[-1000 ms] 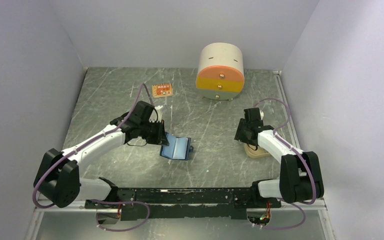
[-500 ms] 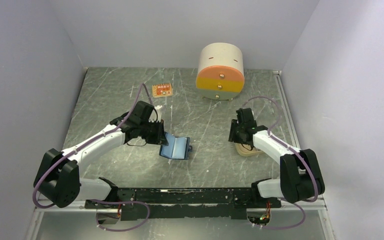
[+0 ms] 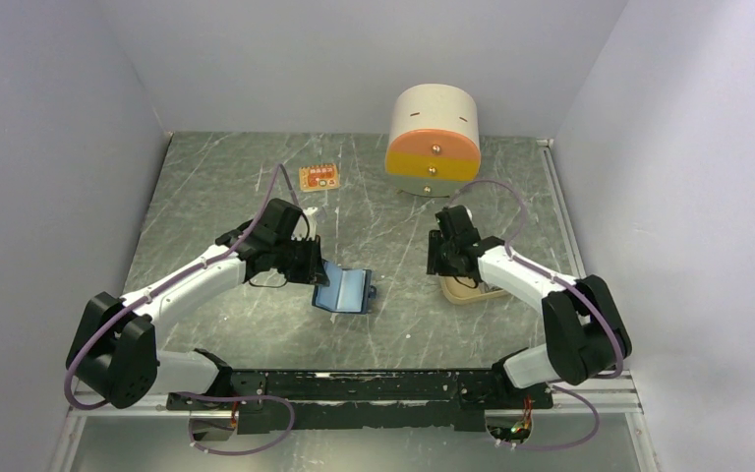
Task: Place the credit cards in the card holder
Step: Move the storage box to the center of the board, then pick up the credit card from the storage box.
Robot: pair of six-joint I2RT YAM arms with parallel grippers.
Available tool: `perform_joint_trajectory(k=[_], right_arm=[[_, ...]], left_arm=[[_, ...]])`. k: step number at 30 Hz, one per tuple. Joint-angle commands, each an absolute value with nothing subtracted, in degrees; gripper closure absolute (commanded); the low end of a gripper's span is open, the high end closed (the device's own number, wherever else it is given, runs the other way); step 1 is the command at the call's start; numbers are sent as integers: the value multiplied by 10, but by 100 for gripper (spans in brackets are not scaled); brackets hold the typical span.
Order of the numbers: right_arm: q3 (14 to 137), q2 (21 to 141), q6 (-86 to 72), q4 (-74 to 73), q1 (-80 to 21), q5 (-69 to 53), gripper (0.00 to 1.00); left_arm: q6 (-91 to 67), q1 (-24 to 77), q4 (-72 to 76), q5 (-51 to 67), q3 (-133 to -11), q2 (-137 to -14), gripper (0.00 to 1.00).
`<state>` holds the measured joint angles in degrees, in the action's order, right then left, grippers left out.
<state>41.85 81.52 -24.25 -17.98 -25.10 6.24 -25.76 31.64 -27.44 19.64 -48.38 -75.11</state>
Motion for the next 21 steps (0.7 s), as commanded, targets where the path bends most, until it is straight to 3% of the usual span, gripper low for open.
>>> perform_joint_trajectory(k=[1, 9, 13, 21], right_arm=[[473, 804, -229, -238, -254, 116, 46], [563, 783, -155, -366, -249, 225, 27], [597, 818, -152, -425, -248, 347, 25], [557, 840, -82, -421, -244, 341, 20]], left_arm=[[-261, 313, -266, 211, -484, -748, 91], [-253, 314, -267, 230, -488, -745, 91], [-248, 313, -265, 252, -486, -744, 91], [-235, 314, -279, 262, -482, -731, 91]])
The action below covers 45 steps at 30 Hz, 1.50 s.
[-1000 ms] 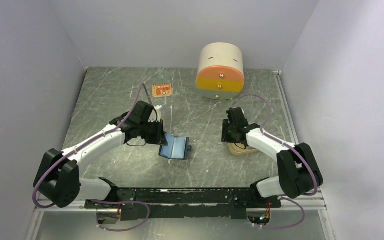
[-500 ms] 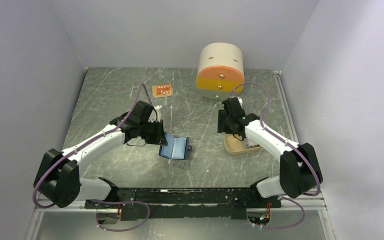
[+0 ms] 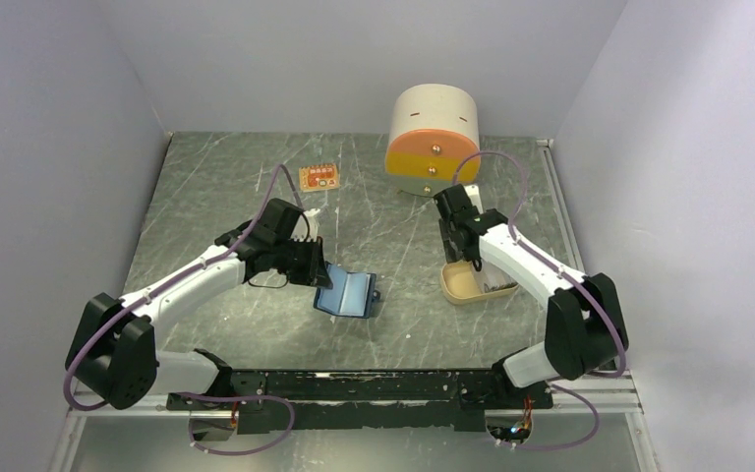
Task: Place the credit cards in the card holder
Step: Pick up the credit card from the storage box.
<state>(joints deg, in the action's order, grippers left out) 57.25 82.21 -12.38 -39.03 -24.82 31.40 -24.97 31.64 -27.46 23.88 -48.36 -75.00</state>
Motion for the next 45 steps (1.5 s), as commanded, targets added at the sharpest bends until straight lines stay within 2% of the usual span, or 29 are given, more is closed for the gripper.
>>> perform_joint_trajectory(k=[1, 14, 21, 34, 45], right_arm=[[555, 843, -75, -420, -243, 327, 20], [582, 944, -80, -442, -227, 376, 19], [573, 940, -70, -411, -222, 407, 21], [557, 902, -62, -399, -210, 377, 34], [565, 896, -67, -405, -211, 348, 52]], left_arm=[[-234, 314, -278, 263, -482, -730, 91], [-231, 314, -268, 295, -479, -731, 91], [-231, 313, -268, 293, -481, -734, 91], [-231, 313, -268, 296, -481, -739, 91], [-234, 313, -272, 283, -477, -729, 91]])
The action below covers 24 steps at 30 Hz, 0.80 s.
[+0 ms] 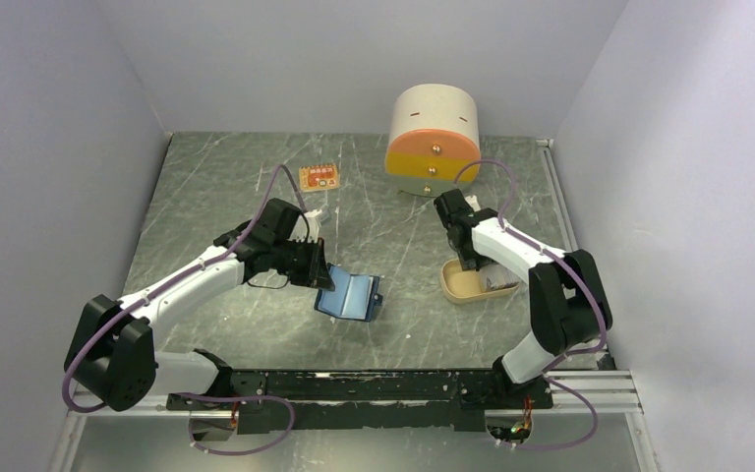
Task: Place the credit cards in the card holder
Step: Pick up the credit card from the storage box.
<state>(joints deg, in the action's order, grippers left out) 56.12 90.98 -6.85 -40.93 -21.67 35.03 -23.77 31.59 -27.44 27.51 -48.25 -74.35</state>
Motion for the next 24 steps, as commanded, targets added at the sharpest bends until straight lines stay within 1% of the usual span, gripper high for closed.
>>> perform_joint_trajectory(k=[1, 6, 17, 19, 22, 24], right_arm=[[566, 895, -67, -406, -210, 347, 54], [566, 887, -66, -410, -210, 356, 62], [587, 872, -70, -417, -210, 342, 70], [589, 870, -70, -420, -211, 339, 74], [593, 863, -72, -426, -211, 325, 82], [599, 859, -77, -436, -212, 306, 84]], left_arm=[[-235, 313, -272, 283, -475, -728, 91], [-236, 314, -272, 278, -474, -722, 91], [-239, 314, -271, 276, -471, -717, 91], [-239, 314, -271, 276, -471, -716, 91], [-240, 314, -271, 275, -473, -716, 91], [-241, 314, -270, 275, -472, -717, 91]])
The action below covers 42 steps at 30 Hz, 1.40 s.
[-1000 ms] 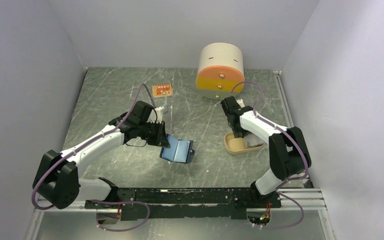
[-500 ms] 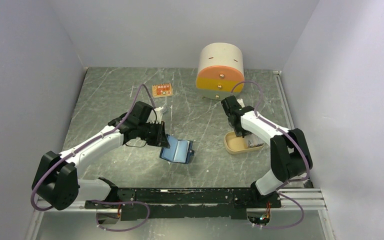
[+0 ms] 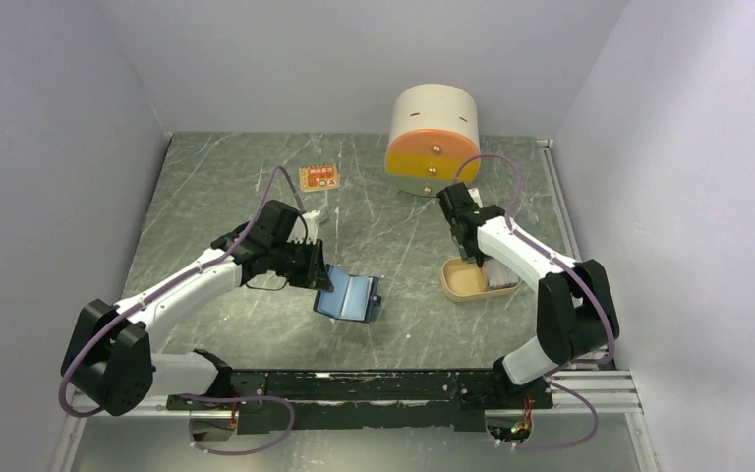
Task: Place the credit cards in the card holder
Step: Pick up the credit card from the storage box, then insert the credit card into the card holder.
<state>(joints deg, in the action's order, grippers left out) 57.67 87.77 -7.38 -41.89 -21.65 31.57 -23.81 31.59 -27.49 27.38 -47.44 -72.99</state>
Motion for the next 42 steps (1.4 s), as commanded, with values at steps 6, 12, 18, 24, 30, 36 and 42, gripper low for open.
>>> perform_joint_trajectory(k=[6, 12, 18, 24, 30, 36, 42], right_arm=[[614, 846, -96, -457, -220, 266, 92], [630, 826, -90, -469, -224, 215, 100], [667, 780, -105, -488, -226, 177, 100], [639, 686, -165, -396, -236, 51, 100], [548, 633, -310, -243, -269, -93, 100], [466, 640, -422, -96, -364, -113, 100], [402, 696, -500, 56, -460, -102, 100]], left_arm=[[-248, 314, -270, 272, -464, -716, 91], [-257, 314, -266, 267, -458, -716, 91], [-346, 314, -163, 306, -404, -712, 91], [-419, 314, -84, 286, -395, -731, 91], [-482, 314, 19, 299, -357, -763, 91], [-507, 317, 60, 280, -329, -802, 91], [-514, 319, 72, 263, -310, -822, 88]])
